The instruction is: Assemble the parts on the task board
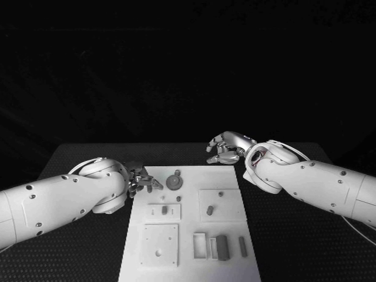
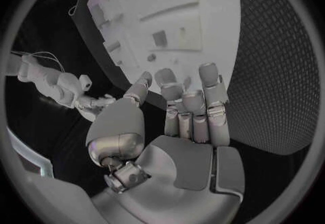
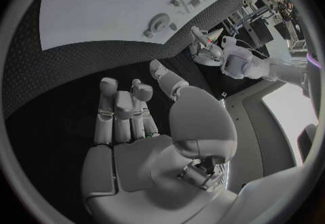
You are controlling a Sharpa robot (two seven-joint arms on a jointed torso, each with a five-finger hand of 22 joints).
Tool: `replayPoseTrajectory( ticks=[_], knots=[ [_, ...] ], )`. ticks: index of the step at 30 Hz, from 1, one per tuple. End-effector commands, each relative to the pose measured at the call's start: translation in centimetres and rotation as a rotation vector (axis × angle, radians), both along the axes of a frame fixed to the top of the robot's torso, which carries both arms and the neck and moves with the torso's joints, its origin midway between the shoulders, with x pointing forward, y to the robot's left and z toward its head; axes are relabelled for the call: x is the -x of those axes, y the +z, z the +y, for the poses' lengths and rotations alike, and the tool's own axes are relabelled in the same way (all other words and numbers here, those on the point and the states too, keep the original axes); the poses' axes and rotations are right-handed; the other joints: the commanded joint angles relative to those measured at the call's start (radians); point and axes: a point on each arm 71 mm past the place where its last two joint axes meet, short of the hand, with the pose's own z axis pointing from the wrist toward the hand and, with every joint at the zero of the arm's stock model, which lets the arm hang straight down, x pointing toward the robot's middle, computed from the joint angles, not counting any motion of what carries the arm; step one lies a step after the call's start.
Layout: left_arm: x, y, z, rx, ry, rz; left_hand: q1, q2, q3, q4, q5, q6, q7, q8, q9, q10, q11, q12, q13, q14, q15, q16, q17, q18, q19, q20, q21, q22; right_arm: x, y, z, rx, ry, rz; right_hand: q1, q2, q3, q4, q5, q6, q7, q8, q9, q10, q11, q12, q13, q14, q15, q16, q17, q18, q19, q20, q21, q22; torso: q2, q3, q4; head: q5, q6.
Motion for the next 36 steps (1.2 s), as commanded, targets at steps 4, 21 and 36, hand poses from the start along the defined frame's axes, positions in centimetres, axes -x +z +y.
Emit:
replayPoseTrajectory(
  ticks=[4,21,36],
  knots=[
    [-1.3,0.2,0.2,0.061,0.034,0.022,0.030,0.007,0.002,-0.011,-0.002,-0.124,0.054,-0.091,-0.063,-0.045,0.049,-0.014,-0.002,-0.043,0.018,-0.018,-0.011,-0.008,-0.039,0.006,-0.024,0.012,0.0,0.0,0.1,0.001,0.010,0.000,-0.010,0.001,-0.006,0.001,0.006,0.003,0.006,-0.005,-0.001,0.005,0.002,-0.006,-0.002,0.003,0.003,-0.003,-0.001,0.015,0.003,0.007,-0.007,0.015,0.002,0.0006,-0.0020,0.000,0.007],
    [-4.5,0.0,-1.0,-0.100,0.012,0.033,-0.003,-0.034,-0.013,0.000,-0.002,-0.265,0.088,-0.172,-0.104,-0.067,0.082,-0.025,-0.007,-0.063,0.041,-0.029,-0.017,-0.009,-0.057,0.018,-0.036,0.008,0.0,0.0,0.3,0.000,0.012,0.001,-0.010,0.000,-0.006,0.001,0.006,0.003,0.006,-0.005,-0.001,0.005,0.002,-0.006,-0.002,0.003,0.003,-0.003,-0.001,0.015,0.003,0.007,-0.007,0.015,0.004,-0.0029,-0.0020,-0.007,0.010],
    [-4.7,-0.9,-2.0,-0.131,-0.011,0.074,-0.014,-0.041,0.017,0.029,-0.002,-0.232,0.102,-0.172,-0.155,-0.074,0.095,-0.002,-0.002,-0.067,0.058,-0.015,-0.018,0.018,-0.052,0.040,-0.039,0.015,0.0,0.0,0.5,-0.001,0.016,0.001,-0.011,0.001,-0.006,0.001,0.006,0.002,0.006,-0.005,-0.002,0.005,0.002,-0.005,-0.002,0.003,0.003,-0.003,-0.002,0.015,0.003,0.007,-0.007,0.015,0.003,-0.0036,-0.0009,-0.009,0.006]
  ],
)
